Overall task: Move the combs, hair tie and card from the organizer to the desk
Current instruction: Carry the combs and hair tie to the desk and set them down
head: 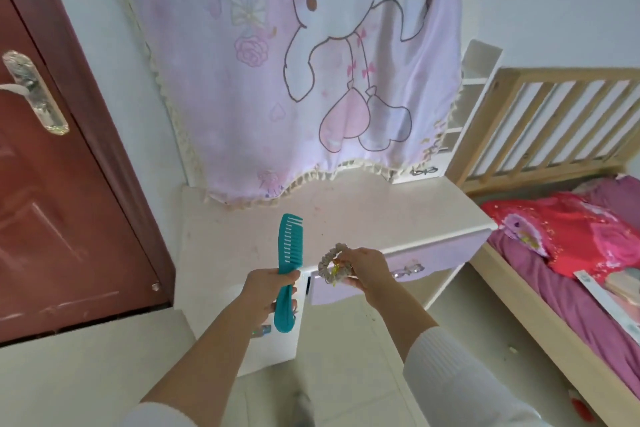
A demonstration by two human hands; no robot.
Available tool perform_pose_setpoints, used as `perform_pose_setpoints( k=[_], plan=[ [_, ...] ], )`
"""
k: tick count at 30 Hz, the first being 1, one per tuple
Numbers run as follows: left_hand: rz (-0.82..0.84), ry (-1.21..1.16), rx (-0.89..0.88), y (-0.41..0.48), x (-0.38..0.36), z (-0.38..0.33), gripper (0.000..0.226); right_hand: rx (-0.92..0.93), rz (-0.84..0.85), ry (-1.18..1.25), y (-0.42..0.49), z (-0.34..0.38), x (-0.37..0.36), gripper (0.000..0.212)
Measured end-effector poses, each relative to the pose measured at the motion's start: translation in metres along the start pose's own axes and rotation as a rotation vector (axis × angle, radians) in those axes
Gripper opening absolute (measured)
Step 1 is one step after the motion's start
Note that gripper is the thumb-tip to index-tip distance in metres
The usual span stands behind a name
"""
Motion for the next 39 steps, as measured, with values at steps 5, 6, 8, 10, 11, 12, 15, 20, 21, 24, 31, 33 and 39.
perform_pose_setpoints(
  k=[5, 6, 8, 10, 11, 12, 15, 20, 21, 24, 31, 33, 39],
  plan=[
    [-0.107, 0.014, 0.034, 0.098, -0.017, -0.032, 0.014, -0.035, -0.013, -0.044, 0.108, 0.021, -0.036, 0.008],
    [-0.130, 0.021, 0.053, 0.114, -0.020, -0.035, 0.012, -0.060, -0.011, -0.058, 0.127, 0.022, -0.043, 0.009],
    [-0.170, 0.037, 0.085, 0.146, -0.025, -0.038, 0.011, -0.100, -0.002, -0.092, 0.165, 0.024, -0.058, 0.011],
    [-0.200, 0.050, 0.107, 0.174, -0.030, -0.040, 0.012, -0.134, -0.001, -0.118, 0.198, 0.022, -0.074, 0.010],
    [-0.208, 0.048, 0.120, 0.186, -0.032, -0.040, 0.015, -0.155, 0.000, -0.130, 0.211, 0.021, -0.081, 0.009],
    [-0.217, 0.042, 0.137, 0.196, -0.034, -0.039, 0.018, -0.178, 0.008, -0.136, 0.223, 0.020, -0.088, 0.009],
    [-0.247, 0.020, 0.183, 0.218, -0.037, -0.038, 0.020, -0.272, 0.035, -0.096, 0.251, 0.013, -0.102, 0.010],
    [-0.293, 0.097, 0.157, 0.233, -0.036, -0.037, 0.021, -0.313, -0.007, -0.174, 0.272, -0.002, -0.096, 0.005],
    [-0.305, 0.104, 0.154, 0.234, -0.036, -0.038, 0.022, -0.304, -0.018, -0.204, 0.274, -0.005, -0.093, 0.006],
    [-0.340, 0.107, 0.152, 0.235, -0.036, -0.040, 0.022, -0.243, -0.038, -0.269, 0.277, -0.008, -0.090, 0.005],
    [-0.418, -0.039, 0.161, 0.223, -0.027, -0.034, 0.006, -0.103, -0.070, -0.457, 0.267, -0.009, -0.094, 0.016],
    [-0.423, -0.052, 0.159, 0.219, -0.023, -0.031, 0.004, -0.086, -0.090, -0.516, 0.263, -0.009, -0.093, 0.029],
    [-0.444, 0.251, 0.098, 0.213, -0.007, -0.031, 0.024, 0.013, -0.020, -0.776, 0.250, -0.003, -0.093, 0.058]
  ],
)
Point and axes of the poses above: each hand's wrist, its own y-axis towards the middle knuckle, its own x-axis out of the back of the hand, z = x × y, the point moved 3 cm from there along y, towards the middle knuckle, and after that the axes turned 7 degrees about -z, right-handed, at the moved point
